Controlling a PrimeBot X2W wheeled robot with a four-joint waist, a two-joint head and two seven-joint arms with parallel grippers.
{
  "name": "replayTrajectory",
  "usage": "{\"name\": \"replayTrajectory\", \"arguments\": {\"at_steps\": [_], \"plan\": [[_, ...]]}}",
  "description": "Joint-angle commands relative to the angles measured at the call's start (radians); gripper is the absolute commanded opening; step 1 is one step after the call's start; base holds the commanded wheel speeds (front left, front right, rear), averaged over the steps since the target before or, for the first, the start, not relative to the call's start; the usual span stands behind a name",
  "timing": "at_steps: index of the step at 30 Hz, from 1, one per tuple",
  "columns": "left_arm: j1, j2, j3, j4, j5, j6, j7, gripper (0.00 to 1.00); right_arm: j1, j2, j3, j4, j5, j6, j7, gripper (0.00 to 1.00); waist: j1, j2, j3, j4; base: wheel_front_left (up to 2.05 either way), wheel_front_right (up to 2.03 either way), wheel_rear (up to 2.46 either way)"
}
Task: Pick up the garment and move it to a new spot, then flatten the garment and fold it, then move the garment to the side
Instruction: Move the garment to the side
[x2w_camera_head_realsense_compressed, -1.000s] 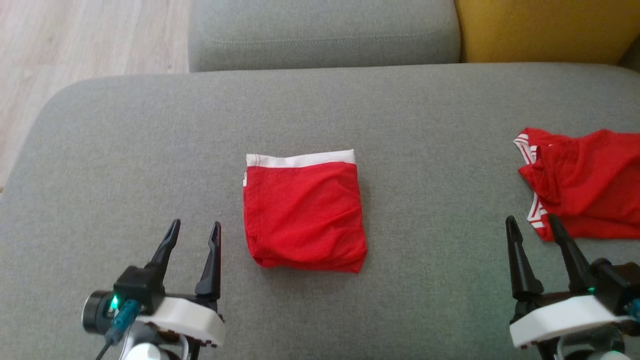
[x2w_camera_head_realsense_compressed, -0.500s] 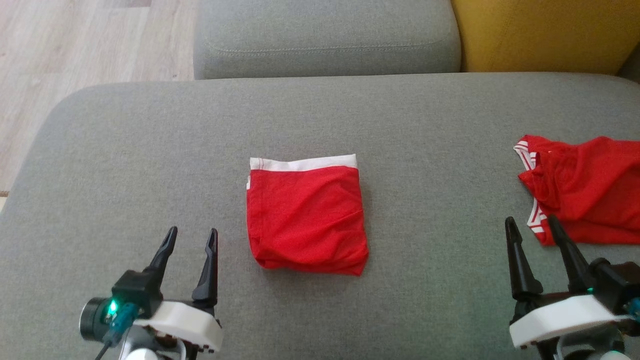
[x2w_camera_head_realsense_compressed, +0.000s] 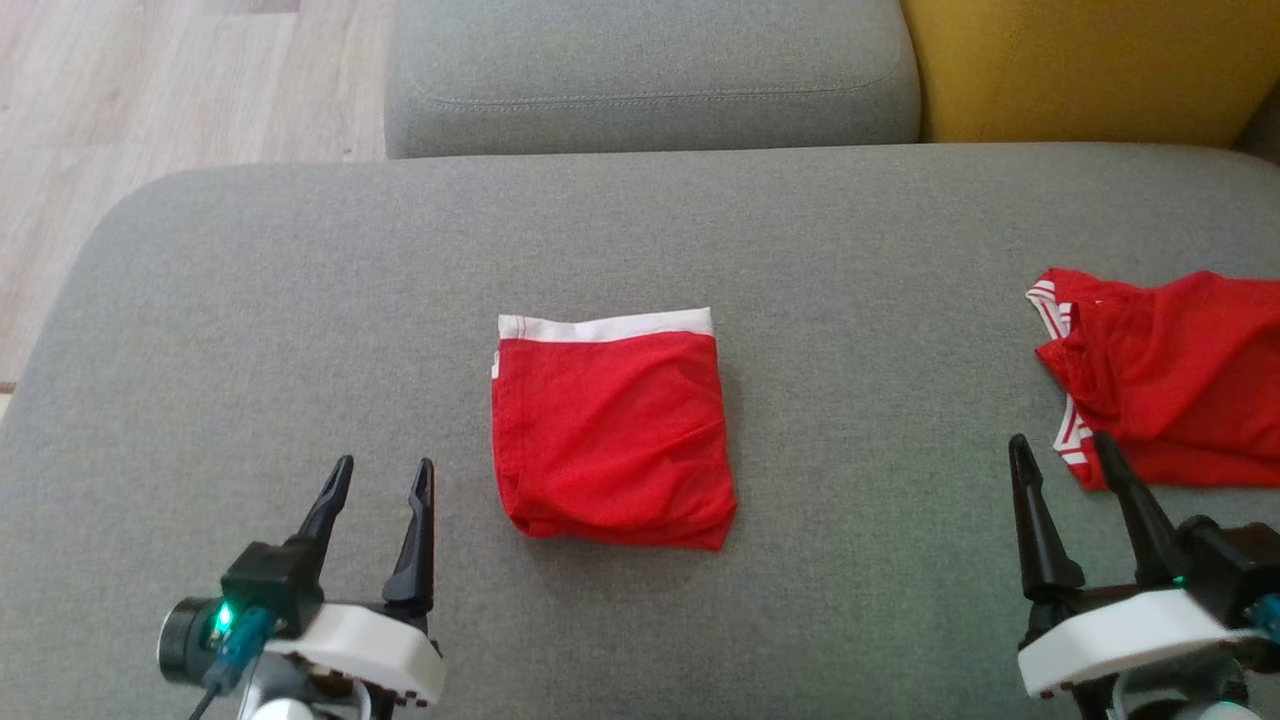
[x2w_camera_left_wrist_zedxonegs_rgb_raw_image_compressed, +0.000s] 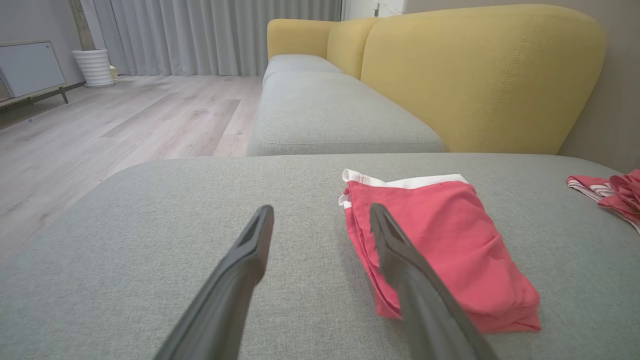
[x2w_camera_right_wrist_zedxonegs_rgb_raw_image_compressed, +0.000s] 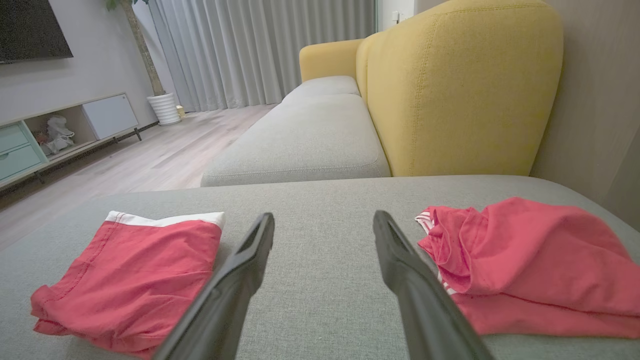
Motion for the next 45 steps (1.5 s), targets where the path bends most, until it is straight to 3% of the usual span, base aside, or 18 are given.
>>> {"name": "replayTrajectory", "arguments": {"at_steps": [1, 7, 14, 19, 24, 30, 31, 32, 33, 38, 45], "plan": [[-0.041, 0.018, 0.034, -0.037, -0.006, 0.008, -0.007, 1.0, -0.019, -0.006, 0.021, -0.034, 0.0, 0.007, 0.0, 1.0, 0.0, -0.0001, 0.001, 0.001, 0.0, 0.0, 0.0], [-0.058, 0.017, 0.022, -0.042, -0.005, 0.006, -0.008, 1.0, -0.021, -0.006, 0.018, -0.024, 0.002, 0.007, 0.001, 1.0, 0.0, -0.0001, 0.014, 0.02, 0.0, 0.0, 0.0], [-0.125, 0.002, -0.001, -0.043, -0.002, -0.008, -0.017, 1.0, -0.088, -0.006, 0.094, 0.117, 0.037, 0.007, -0.003, 1.0, 0.0, -0.0001, 0.079, 0.089, 0.0, 0.0, 0.0], [-0.197, -0.016, -0.013, -0.03, -0.001, -0.02, -0.035, 1.0, -0.252, -0.006, 0.214, 0.343, 0.076, 0.007, -0.032, 1.0, 0.0, -0.0001, 0.16, 0.149, 0.0, 0.0, 0.0], [-0.233, -0.023, -0.012, -0.002, -0.004, -0.027, -0.05, 1.0, -0.41, -0.006, 0.335, 0.563, 0.127, 0.007, -0.059, 1.0, 0.0, -0.0001, 0.204, 0.166, 0.0, 0.0, 0.0], [-0.261, -0.04, -0.018, 0.025, -0.004, -0.033, -0.06, 1.0, -0.532, -0.006, 0.412, 0.79, 0.196, 0.007, -0.062, 1.0, 0.0, -0.0001, 0.223, 0.181, 0.0, 0.0, 0.0], [-0.264, -0.041, -0.018, 0.027, -0.005, -0.034, -0.061, 1.0, -0.544, -0.006, 0.425, 0.812, 0.205, 0.007, -0.062, 0.78, 0.0, -0.0001, 0.226, 0.18, 0.0, 0.0, 0.0], [-0.266, -0.042, -0.017, 0.029, -0.004, -0.034, -0.062, 1.0, -0.553, -0.006, 0.435, 0.826, 0.22, 0.007, -0.068, 0.46, 0.0, -0.0001, 0.228, 0.179, 0.0, 0.0, 0.0], [-0.267, -0.042, -0.015, 0.03, -0.004, -0.034, -0.063, 1.0, -0.561, -0.006, 0.446, 0.839, 0.23, 0.007, -0.074, 0.0, 0.0, -0.0001, 0.23, 0.174, 0.0, 0.0, 0.0], [-0.267, -0.038, -0.003, 0.026, 0.0, -0.031, -0.065, 1.0, -0.59, -0.006, 0.491, 0.861, 0.24, 0.007, -0.106, 0.0, 0.0, -0.0001, 0.235, 0.126, 0.0, 0.0, 0.0], [-0.256, -0.023, 0.015, -0.002, 0.006, -0.026, -0.066, 1.0, -0.603, -0.019, 0.53, 0.805, 0.139, 0.007, -0.117, 0.0, 0.0, -0.0001, 0.235, -0.025, 0.0, 0.0, 0.0]]}}
